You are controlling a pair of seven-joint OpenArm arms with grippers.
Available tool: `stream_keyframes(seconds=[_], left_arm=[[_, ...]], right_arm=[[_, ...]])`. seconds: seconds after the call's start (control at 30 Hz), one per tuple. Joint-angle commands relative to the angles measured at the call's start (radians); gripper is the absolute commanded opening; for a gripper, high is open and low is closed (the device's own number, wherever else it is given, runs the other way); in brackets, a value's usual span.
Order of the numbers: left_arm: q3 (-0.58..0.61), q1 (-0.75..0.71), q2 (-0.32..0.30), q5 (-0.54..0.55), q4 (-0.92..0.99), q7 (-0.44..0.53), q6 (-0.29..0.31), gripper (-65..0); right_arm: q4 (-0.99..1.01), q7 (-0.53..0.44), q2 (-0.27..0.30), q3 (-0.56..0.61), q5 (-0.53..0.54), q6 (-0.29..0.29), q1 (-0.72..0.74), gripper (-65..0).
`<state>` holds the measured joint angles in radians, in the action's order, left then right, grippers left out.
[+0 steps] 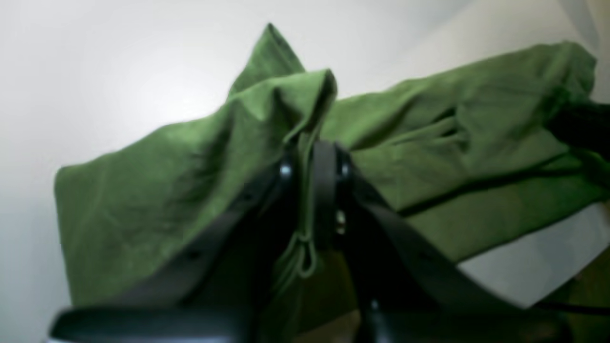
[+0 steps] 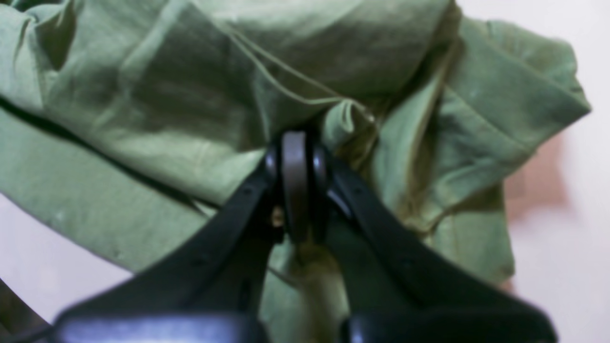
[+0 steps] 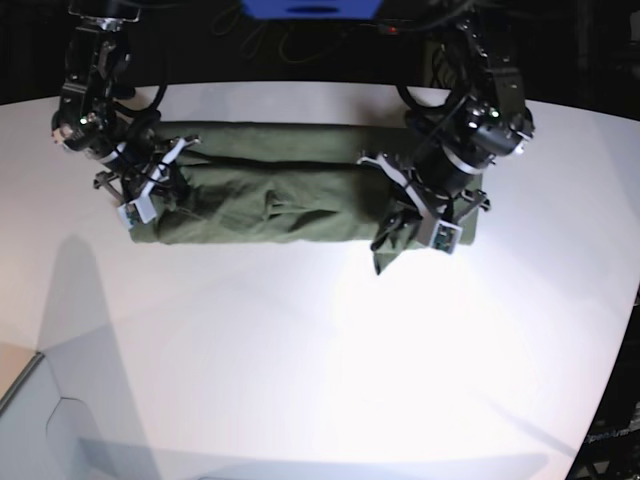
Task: Layout the t-shirt on the table in an organized manner, then fold the t-shirt properly
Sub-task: 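Grasp the shirt end with the left gripper and fold it toward the right gripper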
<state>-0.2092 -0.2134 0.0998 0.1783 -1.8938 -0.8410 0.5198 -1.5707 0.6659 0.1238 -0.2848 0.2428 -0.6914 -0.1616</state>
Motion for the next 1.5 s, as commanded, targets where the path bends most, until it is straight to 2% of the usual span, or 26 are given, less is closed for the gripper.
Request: stream_keyframes(seconds=[0.0,0.17,0.3,0.5,0.87,1.33,1.4,1.47], left_arm=[[0.021,0.009,0.004,0.010,-0.017,0.038,0.000,-64.9],[0.112,0.015,0.044,-0.081,0.029,0.050,-0.002,-64.9],[0.118,0.018,0.057,-0.138,0.087,0.070,-0.002,-64.9],[0.119,0.024,0.057,-0.138,0.147,0.154,-0.002,-64.9],[0.221,0.070,0.057,-0.142,0.161,0.154,-0.002,-64.9],[0.219,0.091,0.057,-0.145,0.247,0.154,-0.002,-64.6],[0.219,0.091,0.057,-0.145,0.247,0.154,-0.002,-60.5],[0.219,0.088,0.057,-0.145,0.247,0.153,-0.002,-51.3]], right_arm=[[-0.015,-0.021,0.009,-0.003,0.013,-0.001,0.010,-65.0],[-0.015,-0.019,0.009,-0.003,0.013,-0.001,0.007,-65.0],[-0.015,-0.019,0.009,-0.003,0.013,-0.001,0.006,-65.0],[-0.015,-0.019,0.009,-0.003,0.013,-0.001,0.001,-65.0],[-0.015,-0.019,0.009,-0.001,0.013,-0.001,0.001,-65.0],[-0.018,-0.019,0.009,-0.001,0.013,-0.001,0.004,-65.0],[-0.018,-0.019,0.009,-0.001,0.013,-0.001,0.006,-65.0],[-0.020,-0.019,0.009,-0.001,0.013,-0.001,0.007,-65.0]])
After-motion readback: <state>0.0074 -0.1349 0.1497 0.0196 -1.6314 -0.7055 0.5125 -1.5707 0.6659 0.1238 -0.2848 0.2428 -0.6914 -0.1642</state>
